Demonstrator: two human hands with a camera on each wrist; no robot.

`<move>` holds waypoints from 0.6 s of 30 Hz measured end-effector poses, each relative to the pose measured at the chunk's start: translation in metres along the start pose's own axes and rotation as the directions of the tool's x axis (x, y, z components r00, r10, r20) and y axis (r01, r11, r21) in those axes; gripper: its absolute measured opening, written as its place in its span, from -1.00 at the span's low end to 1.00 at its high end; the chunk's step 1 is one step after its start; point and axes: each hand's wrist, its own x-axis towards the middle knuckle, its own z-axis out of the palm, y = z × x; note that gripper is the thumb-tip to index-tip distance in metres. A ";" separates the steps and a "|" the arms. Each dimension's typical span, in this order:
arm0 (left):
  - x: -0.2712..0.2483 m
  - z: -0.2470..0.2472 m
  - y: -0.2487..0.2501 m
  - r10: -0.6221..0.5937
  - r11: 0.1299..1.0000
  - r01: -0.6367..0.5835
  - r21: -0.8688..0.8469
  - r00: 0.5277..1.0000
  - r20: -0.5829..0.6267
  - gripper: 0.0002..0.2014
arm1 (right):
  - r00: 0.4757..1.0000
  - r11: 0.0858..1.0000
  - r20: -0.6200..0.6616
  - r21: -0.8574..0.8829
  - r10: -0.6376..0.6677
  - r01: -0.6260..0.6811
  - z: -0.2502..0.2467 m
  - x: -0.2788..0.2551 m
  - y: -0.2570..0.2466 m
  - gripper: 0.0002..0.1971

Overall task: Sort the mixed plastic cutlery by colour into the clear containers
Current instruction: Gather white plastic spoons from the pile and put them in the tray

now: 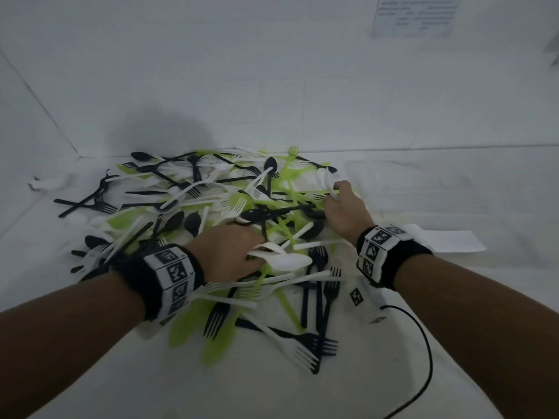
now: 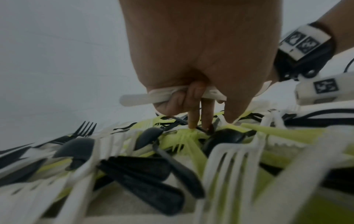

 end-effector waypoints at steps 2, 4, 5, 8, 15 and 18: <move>-0.008 -0.001 -0.002 0.010 1.000 -0.011 -0.024 1.000 -0.007 -0.67 | 1.000 1.000 -0.001 0.001 0.027 -0.027 -0.006 0.003 0.004 -0.63; -0.014 -0.002 -0.007 0.008 0.999 -0.010 -0.051 0.999 -0.049 -0.56 | 0.999 0.999 0.009 -0.016 0.045 -0.045 -0.010 0.006 0.006 -0.61; -0.014 -0.002 -0.011 -0.001 0.998 -0.004 -0.061 0.997 -0.079 -0.51 | 0.999 0.998 0.020 -0.028 0.049 -0.048 -0.011 0.007 0.006 -0.62; -0.005 -0.010 -0.017 -0.086 0.996 0.079 -0.049 0.982 -0.167 -0.52 | 0.998 0.997 0.053 -0.069 0.040 -0.036 -0.012 0.009 0.005 -0.64; 0.025 -0.011 -0.036 -0.143 0.987 0.134 -0.091 0.986 -0.091 -0.57 | 0.987 0.997 0.162 -0.064 -0.024 0.035 0.006 0.019 -0.010 -0.65; 0.033 -0.003 -0.036 -0.094 0.987 0.087 -0.137 0.995 -0.041 -0.76 | 0.976 0.993 0.215 -0.102 -0.036 0.059 0.013 0.025 -0.018 -0.72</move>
